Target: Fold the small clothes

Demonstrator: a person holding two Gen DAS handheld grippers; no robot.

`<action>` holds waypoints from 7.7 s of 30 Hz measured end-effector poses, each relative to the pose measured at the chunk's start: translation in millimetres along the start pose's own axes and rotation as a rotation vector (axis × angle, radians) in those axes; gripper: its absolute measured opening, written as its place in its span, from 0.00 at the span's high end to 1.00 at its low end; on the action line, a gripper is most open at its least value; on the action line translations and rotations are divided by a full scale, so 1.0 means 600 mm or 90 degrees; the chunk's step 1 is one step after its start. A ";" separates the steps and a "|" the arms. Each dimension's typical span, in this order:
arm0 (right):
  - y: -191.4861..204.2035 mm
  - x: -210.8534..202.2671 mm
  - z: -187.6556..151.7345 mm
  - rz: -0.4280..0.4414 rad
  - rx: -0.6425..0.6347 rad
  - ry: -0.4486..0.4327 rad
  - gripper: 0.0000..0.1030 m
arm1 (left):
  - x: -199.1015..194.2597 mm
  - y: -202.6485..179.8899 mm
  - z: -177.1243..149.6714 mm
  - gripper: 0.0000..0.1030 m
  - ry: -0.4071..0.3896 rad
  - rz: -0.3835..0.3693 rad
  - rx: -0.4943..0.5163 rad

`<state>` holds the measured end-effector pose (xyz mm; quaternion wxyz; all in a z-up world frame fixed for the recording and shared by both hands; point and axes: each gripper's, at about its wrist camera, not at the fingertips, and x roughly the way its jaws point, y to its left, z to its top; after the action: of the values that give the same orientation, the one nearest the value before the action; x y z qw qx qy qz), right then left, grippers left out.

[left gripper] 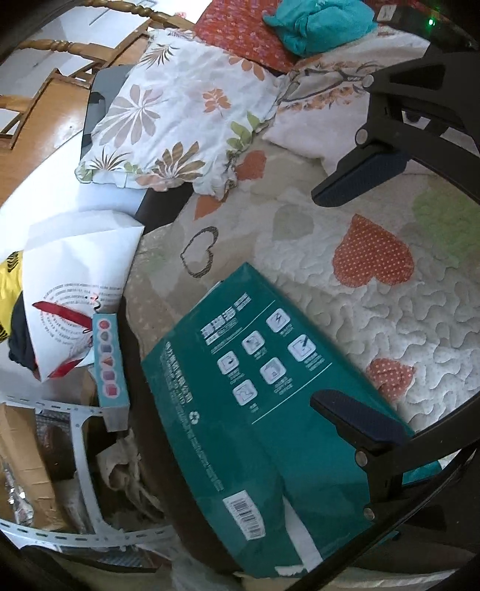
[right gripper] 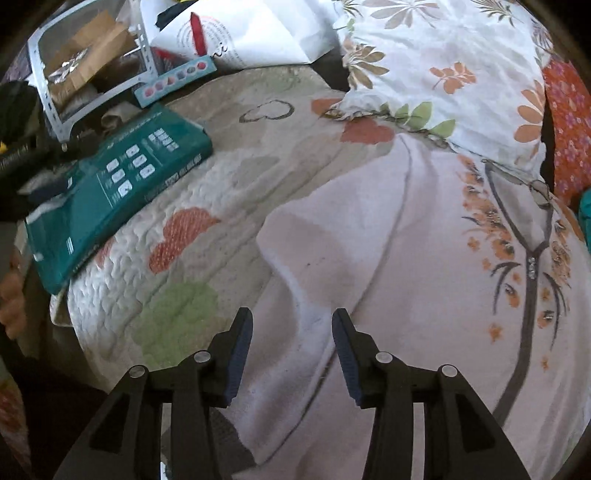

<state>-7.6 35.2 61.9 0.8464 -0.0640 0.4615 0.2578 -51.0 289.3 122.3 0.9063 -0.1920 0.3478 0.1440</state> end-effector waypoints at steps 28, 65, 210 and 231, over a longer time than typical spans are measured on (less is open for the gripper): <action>0.201 0.126 0.241 0.212 0.018 -0.041 0.67 | -0.077 0.070 0.017 0.04 -0.122 0.000 -0.119; -0.564 -0.558 -0.549 -0.357 0.646 -0.168 0.54 | -0.056 -0.172 -0.307 0.68 0.196 -0.215 0.187; -0.461 -0.308 -0.378 -0.155 0.478 -0.063 0.47 | 0.090 -0.216 -0.201 0.58 0.247 -0.197 0.139; -0.381 -0.307 -0.475 0.088 0.594 -0.131 0.41 | -0.006 -0.205 -0.357 0.51 0.320 -0.356 0.117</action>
<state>-188.9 -329.2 21.0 0.8072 0.3792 0.4446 0.0838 -128.0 84.0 8.6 0.8105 -0.2263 0.5050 -0.1919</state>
